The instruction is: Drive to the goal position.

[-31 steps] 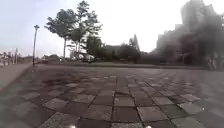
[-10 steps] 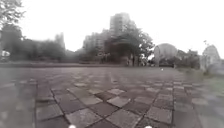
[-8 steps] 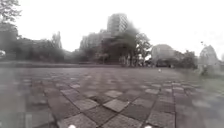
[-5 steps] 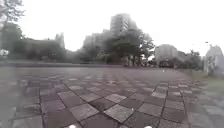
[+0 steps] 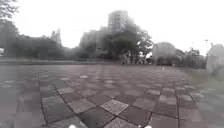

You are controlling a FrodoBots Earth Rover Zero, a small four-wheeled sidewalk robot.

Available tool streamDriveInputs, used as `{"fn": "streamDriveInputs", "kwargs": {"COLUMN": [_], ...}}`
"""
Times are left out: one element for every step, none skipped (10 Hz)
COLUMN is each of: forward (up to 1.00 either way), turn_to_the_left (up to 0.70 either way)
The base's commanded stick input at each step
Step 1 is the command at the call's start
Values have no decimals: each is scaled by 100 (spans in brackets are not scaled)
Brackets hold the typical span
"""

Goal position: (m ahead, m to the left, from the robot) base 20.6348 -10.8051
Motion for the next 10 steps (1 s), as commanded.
{"fn": "streamDriveInputs", "kwargs": {"forward": [100,100,100,100,100,100,100,100,100,100], "turn_to_the_left": [-31,-31,-31,-31,-14,9,9,9,9,9]}}
